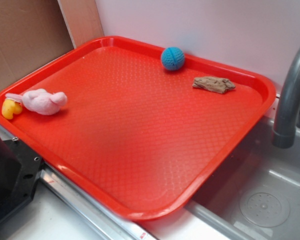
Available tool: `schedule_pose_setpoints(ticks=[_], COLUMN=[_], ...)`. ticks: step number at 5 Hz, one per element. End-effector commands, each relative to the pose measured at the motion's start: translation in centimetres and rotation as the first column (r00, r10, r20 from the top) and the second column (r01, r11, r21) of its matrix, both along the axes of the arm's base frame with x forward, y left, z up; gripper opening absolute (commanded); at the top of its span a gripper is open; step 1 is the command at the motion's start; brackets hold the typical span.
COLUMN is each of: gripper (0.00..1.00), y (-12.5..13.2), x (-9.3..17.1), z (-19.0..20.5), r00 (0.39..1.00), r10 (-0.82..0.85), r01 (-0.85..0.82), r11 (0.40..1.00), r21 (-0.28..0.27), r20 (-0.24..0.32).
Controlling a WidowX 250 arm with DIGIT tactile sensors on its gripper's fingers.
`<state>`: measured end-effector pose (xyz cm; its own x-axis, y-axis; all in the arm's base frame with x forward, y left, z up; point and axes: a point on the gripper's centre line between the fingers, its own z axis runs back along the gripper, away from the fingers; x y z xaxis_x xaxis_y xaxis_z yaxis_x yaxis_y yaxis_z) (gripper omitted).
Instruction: Grab the shell.
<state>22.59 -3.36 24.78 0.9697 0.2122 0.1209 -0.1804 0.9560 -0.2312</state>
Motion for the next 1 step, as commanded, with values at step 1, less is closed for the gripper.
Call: schedule_pose_setpoints(ticks=[1], gripper=[0.0], y=[0.93], x=[0.43], z=[1.11], r00=[1.0], r10=[0.001], r01=[0.0], r11=[1.0], r21=[0.011], r20=[-0.016])
